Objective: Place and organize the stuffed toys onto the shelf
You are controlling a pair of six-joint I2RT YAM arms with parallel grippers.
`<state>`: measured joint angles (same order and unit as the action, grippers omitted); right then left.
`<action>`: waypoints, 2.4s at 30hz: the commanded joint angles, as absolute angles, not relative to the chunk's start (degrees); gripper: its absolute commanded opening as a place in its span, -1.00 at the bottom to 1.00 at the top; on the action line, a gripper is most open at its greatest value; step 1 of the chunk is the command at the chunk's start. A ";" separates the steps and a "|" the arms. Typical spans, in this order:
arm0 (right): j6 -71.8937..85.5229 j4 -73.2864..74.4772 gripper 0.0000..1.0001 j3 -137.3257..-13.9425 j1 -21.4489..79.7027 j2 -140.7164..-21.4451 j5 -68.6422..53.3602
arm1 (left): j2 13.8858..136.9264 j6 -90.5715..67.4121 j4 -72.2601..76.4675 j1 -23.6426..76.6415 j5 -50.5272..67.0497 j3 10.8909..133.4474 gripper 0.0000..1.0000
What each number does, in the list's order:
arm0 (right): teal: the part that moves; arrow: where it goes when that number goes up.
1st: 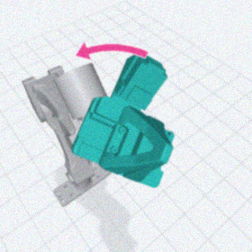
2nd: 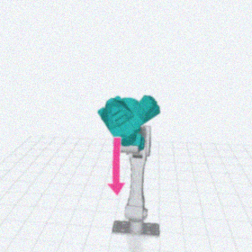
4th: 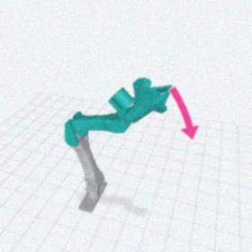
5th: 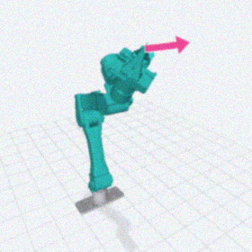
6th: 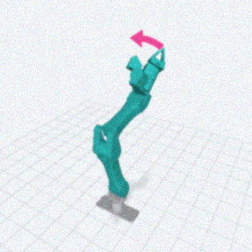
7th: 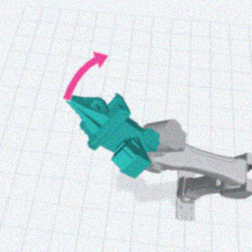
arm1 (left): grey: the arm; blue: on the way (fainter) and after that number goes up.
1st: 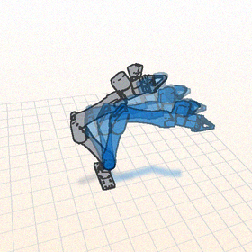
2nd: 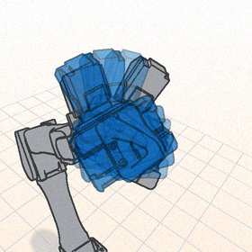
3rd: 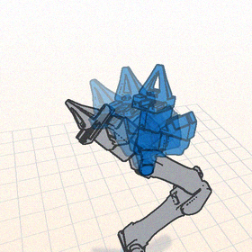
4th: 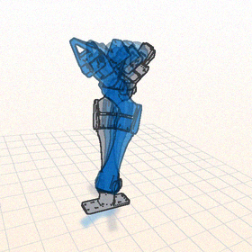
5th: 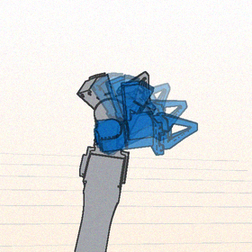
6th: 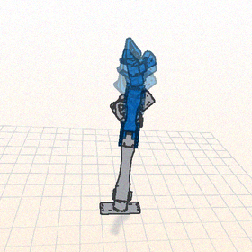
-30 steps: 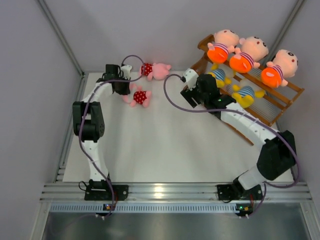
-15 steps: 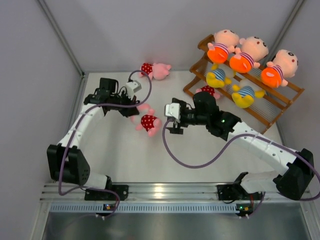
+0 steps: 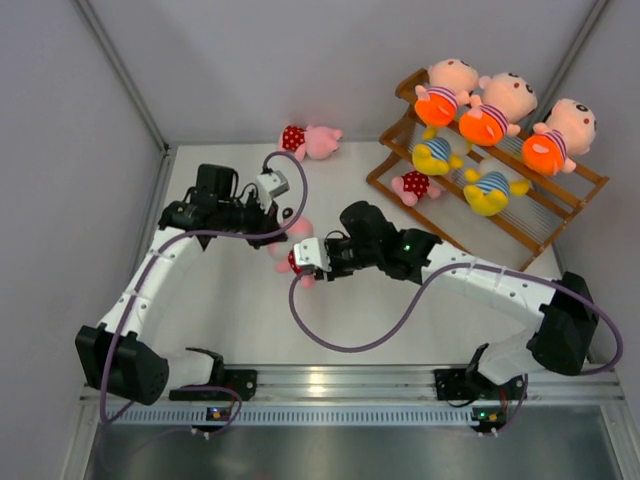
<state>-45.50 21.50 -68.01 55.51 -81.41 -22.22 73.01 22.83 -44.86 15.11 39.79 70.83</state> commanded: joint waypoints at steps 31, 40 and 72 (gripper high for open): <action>-12.47 3.27 -1.00 -40.18 29.29 -63.72 27.44 | 76.73 19.86 -45.00 15.47 22.68 72.33 0.77; -21.26 -18.52 -1.00 -36.13 19.18 -70.65 19.87 | 75.68 21.35 -44.91 15.47 21.62 71.37 0.77; -27.16 -9.68 0.31 -41.48 15.81 -75.77 17.93 | 87.00 21.01 -43.95 15.91 16.35 81.98 0.69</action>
